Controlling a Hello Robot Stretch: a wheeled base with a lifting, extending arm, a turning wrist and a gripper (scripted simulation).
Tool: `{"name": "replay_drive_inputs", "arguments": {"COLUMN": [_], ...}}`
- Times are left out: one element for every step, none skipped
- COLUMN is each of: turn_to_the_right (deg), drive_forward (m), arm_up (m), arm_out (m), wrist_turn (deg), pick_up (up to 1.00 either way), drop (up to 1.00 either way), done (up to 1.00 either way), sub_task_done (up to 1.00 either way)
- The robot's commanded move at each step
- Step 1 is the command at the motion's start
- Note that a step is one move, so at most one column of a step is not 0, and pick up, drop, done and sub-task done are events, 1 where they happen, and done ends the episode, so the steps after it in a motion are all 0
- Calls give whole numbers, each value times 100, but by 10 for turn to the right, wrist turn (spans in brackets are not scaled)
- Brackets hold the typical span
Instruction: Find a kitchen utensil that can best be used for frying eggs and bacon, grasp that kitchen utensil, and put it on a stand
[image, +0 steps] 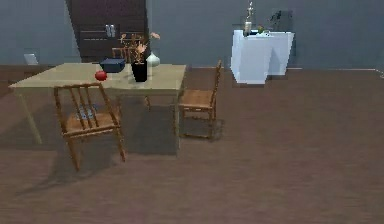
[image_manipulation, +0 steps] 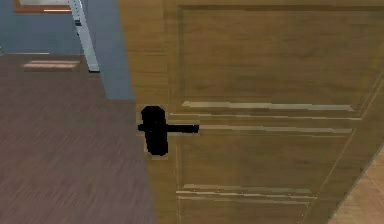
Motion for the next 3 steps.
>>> {"name": "replay_drive_inputs", "arguments": {"turn_to_the_right": [90,0,180], "drive_forward": [0,35,0], "arm_up": [0,0,0], "arm_out": [0,0,0], "wrist_turn": [0,0,0], "pick_up": [0,0,0], "drop": [0,0,0], "done": [0,0,0], "sub_task_done": [0,0,0]}}
